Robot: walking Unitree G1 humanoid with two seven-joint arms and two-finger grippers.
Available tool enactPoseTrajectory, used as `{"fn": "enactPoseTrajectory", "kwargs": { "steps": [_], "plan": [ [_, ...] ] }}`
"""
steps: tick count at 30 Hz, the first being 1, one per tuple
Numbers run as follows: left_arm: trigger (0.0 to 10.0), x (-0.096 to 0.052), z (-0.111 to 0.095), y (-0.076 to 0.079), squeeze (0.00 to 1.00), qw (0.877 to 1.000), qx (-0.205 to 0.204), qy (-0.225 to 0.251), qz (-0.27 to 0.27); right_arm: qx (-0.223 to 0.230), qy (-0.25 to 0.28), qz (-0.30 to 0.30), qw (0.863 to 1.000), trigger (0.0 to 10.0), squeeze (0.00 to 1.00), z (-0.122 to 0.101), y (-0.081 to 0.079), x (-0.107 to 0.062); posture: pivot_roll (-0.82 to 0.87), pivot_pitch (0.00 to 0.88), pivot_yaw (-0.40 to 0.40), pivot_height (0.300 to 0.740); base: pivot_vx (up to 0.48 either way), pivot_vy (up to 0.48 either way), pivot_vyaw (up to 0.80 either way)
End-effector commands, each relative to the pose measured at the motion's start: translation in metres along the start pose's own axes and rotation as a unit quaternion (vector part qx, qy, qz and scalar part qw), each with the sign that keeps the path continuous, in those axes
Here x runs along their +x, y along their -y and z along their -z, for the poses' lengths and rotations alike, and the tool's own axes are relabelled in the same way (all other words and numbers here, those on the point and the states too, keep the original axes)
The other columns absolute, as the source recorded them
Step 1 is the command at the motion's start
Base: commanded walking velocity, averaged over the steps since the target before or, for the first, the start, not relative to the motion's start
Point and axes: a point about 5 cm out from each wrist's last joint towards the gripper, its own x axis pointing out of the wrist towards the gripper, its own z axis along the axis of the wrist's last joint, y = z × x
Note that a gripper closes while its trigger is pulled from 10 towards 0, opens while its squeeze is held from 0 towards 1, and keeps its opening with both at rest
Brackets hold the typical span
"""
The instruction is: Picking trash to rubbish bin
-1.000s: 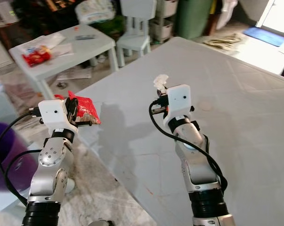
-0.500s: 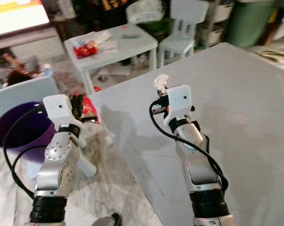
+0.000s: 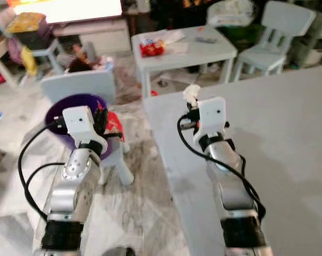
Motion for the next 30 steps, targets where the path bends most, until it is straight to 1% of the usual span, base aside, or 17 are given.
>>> {"fn": "enactPoseTrajectory", "kwargs": {
  "steps": [1,4,8,14,18,30],
  "plan": [
    [0.0,-0.0015,0.0001,0.0026,0.00,1.000,-0.011,-0.004,0.009,-0.003,0.008,-0.002,1.000,0.0,0.00,-0.0048,0.0014,-0.0006,0.03,0.097,-0.001,0.740,0.000,0.000,0.80],
    [0.0,-0.0023,0.0006,0.0041,0.00,1.000,-0.016,-0.006,0.011,0.000,0.008,-0.001,1.000,0.0,0.00,-0.0048,0.0016,-0.0011,0.03,0.099,0.001,0.740,0.000,0.000,0.74],
    [0.0,-0.0029,0.0022,0.0055,0.00,1.000,-0.023,-0.012,0.014,0.007,0.006,0.006,1.000,0.0,0.00,-0.0036,0.0031,-0.0021,0.03,0.100,0.006,0.740,0.000,0.000,0.00],
    [0.0,-0.0025,0.0030,0.0063,0.00,0.999,-0.023,-0.018,0.023,0.008,0.005,0.007,1.000,0.0,0.00,-0.0036,0.0024,-0.0038,0.02,0.107,0.012,0.740,0.000,0.000,0.00],
    [0.0,-0.0026,0.0033,0.0066,0.00,0.999,-0.023,-0.020,0.024,0.009,0.004,0.007,1.000,0.0,0.00,-0.0028,0.0024,-0.0049,0.02,0.106,0.013,0.740,0.000,0.311,0.00],
    [0.0,-0.0020,0.0042,0.0077,0.00,0.999,-0.024,-0.027,0.031,0.008,0.005,0.004,1.000,0.0,0.00,-0.0036,0.0019,-0.0033,0.03,0.102,0.011,0.740,0.000,0.480,0.00]
  ]
}}
